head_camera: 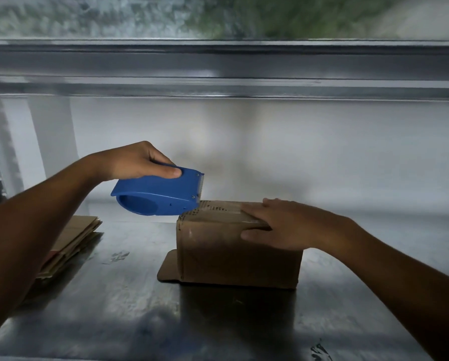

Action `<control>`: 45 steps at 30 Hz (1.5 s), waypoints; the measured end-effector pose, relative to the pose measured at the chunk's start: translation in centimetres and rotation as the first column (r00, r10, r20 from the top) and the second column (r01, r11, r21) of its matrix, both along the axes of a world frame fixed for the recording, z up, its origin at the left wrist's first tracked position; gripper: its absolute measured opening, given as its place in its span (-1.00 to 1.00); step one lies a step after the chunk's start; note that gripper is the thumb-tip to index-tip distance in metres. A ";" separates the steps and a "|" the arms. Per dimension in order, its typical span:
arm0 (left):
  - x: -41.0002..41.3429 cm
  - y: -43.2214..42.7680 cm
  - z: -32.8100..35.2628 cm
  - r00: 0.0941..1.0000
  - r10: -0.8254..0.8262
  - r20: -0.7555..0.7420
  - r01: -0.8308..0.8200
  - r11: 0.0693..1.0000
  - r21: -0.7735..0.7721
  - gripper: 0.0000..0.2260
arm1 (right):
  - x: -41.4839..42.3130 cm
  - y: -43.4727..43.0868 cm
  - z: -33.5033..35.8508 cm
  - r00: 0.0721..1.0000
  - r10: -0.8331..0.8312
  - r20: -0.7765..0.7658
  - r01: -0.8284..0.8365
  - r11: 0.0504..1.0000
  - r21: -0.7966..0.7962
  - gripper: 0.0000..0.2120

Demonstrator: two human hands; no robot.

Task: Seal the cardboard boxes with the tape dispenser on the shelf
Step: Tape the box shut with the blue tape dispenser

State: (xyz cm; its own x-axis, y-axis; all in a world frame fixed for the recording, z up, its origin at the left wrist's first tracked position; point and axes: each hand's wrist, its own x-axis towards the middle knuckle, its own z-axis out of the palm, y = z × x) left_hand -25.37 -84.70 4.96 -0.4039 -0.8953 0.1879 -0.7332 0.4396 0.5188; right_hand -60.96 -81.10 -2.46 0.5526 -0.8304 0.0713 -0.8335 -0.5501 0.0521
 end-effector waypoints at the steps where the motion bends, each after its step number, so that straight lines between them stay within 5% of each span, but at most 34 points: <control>1: 0.0 0.0 0.0 1.000 0.003 0.009 -0.003 1.000 0.001 -0.54 | 0.3 0.0 -0.1 1.000 -0.001 0.025 0.002 1.000 -0.004 -0.32; 8: -0.1 0.3 0.4 0.997 0.036 0.062 -0.037 0.999 0.015 -0.53 | 2.4 -0.2 -2.0 1.000 0.023 0.012 -0.021 0.989 -0.145 -0.22; 23: -1.6 0.9 2.0 0.967 0.100 0.236 -0.102 0.995 -0.001 -0.55 | 5.8 -1.0 -1.2 0.998 -0.050 -0.034 0.043 0.983 -0.180 -0.15; 28: -1.7 0.4 1.5 0.972 0.107 0.208 -0.103 0.994 -0.033 -0.55 | 4.4 -1.8 -2.6 0.999 -0.030 0.045 0.038 0.979 -0.199 -0.05; 45: 2.2 4.2 -1.3 0.992 0.121 0.048 -0.123 0.992 0.036 -0.50 | 1.5 -2.3 -1.2 0.998 0.058 0.009 -0.057 0.997 -0.055 -0.29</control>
